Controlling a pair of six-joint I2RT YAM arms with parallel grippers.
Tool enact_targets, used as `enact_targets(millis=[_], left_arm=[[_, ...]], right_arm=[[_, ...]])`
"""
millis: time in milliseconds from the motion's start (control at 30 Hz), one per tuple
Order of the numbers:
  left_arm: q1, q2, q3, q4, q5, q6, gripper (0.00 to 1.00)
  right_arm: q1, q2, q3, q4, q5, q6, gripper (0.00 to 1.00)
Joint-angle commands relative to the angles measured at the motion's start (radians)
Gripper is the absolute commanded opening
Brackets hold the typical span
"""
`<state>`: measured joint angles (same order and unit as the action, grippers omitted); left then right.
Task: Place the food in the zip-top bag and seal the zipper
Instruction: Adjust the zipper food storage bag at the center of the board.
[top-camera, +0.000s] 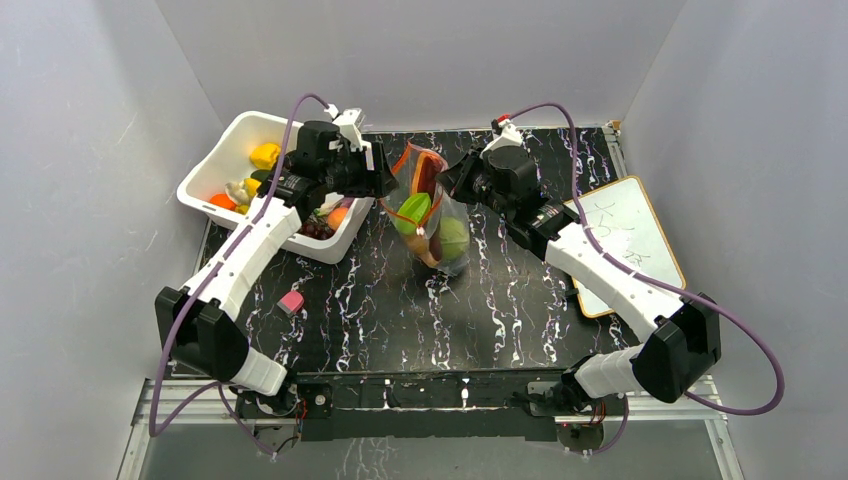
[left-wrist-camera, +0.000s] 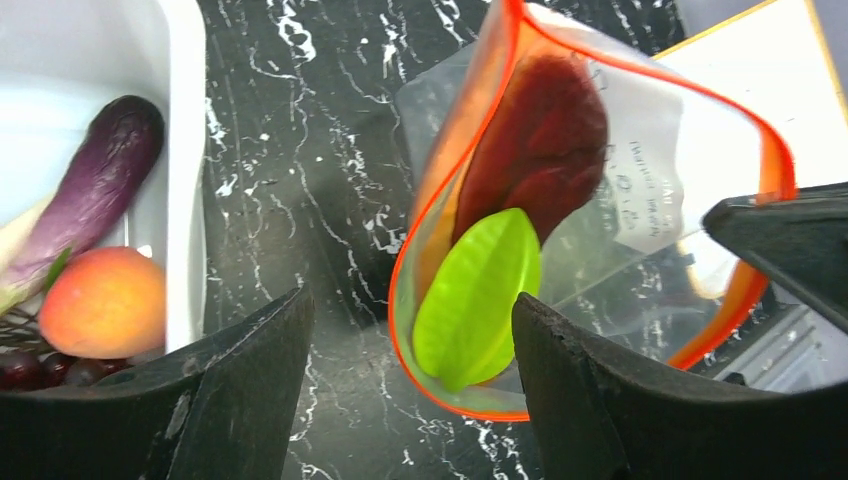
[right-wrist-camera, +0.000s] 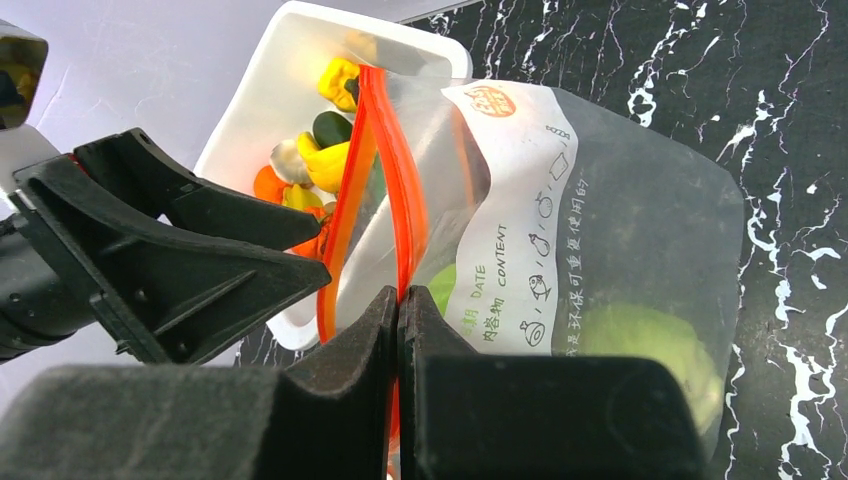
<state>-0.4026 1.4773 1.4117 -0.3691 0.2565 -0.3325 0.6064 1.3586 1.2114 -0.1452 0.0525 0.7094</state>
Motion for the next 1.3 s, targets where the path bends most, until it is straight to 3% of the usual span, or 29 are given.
enact_targets(millis=[0,133,300,400,433,567,700,800,1100,1267], left_arm=[[-0.004,-0.002,-0.005,-0.06,-0.08,0.047,0.69],[-0.004,0.001,-0.048,-0.018,-0.013,0.043,0.58],[-0.004,0.022,-0.086,0.07,0.137,-0.018,0.31],[-0.004,0.038,-0.086,0.099,0.177,-0.034,0.03],[-0.005,0.04,-0.076,0.102,0.189,-0.039,0.0],[-0.004,0.021,-0.025,0.173,0.287,-0.116,0.0],[-0.007,-0.03,-0.063,0.456,0.46,-0.281,0.0],[-0.008,-0.046,-0.112,0.604,0.503,-0.366,0.0],[-0.008,0.0,-0.14,0.415,0.409,-0.244,0.0],[-0.008,0.006,-0.136,0.394,0.392,-0.213,0.0]], right_arm=[[-0.001,-0.041,0.015,0.128,-0.003,0.011,0.0],[0.0,-0.042,0.001,0.134,-0.006,0.019,0.0],[-0.001,-0.041,-0.012,0.142,-0.017,0.021,0.0],[-0.001,-0.039,-0.015,0.141,-0.019,0.021,0.0],[-0.001,-0.039,-0.017,0.137,-0.019,0.02,0.0],[0.0,-0.031,-0.058,0.136,-0.003,-0.026,0.0],[-0.005,-0.021,-0.102,0.147,0.001,-0.051,0.0],[-0.005,-0.017,-0.074,0.123,0.018,-0.054,0.0],[-0.006,-0.048,-0.083,0.144,-0.005,-0.048,0.0],[-0.011,-0.05,-0.096,0.123,-0.031,-0.037,0.0]])
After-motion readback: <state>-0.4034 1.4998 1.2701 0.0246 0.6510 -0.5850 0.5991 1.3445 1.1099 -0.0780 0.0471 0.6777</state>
